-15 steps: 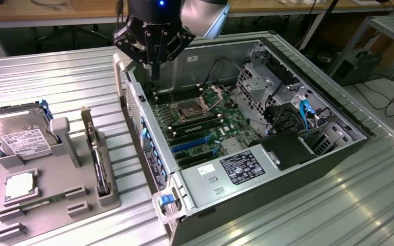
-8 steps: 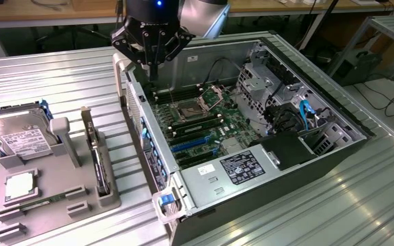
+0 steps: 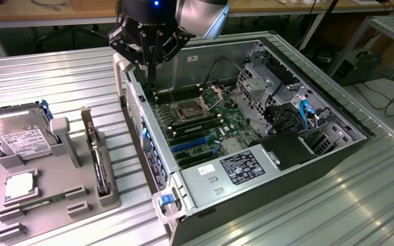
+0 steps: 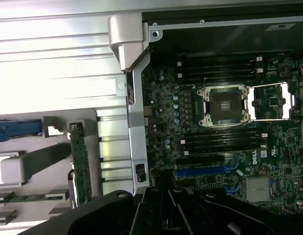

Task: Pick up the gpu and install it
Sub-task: 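Reach for the gpu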

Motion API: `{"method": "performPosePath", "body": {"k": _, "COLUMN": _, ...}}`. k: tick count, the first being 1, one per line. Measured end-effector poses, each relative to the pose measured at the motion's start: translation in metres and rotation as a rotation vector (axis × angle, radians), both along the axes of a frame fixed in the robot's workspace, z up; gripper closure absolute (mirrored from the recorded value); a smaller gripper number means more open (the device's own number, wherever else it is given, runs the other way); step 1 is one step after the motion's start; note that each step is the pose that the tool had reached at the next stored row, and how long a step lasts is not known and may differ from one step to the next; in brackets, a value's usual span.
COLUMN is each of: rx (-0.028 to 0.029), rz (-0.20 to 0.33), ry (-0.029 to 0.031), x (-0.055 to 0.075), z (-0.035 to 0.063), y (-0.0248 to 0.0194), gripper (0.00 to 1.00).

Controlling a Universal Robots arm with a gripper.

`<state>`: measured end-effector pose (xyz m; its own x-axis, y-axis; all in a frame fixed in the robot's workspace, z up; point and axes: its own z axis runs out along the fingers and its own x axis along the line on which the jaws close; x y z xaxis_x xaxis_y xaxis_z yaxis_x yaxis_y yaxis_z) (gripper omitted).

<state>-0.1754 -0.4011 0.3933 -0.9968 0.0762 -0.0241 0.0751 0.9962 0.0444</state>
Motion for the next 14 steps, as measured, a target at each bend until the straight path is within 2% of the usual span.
{"method": "performPosePath", "body": {"k": 7, "rx": -0.0001, "rz": 0.000, "ry": 0.0001, "x": -0.005, "z": 0.0000, "y": -0.0006, "gripper": 0.89}}
{"method": "performPosePath", "body": {"k": 14, "rx": -0.0001, "rz": 0.000, "ry": 0.0002, "x": -0.011, "z": 0.0001, "y": -0.0071, "gripper": 0.89}}
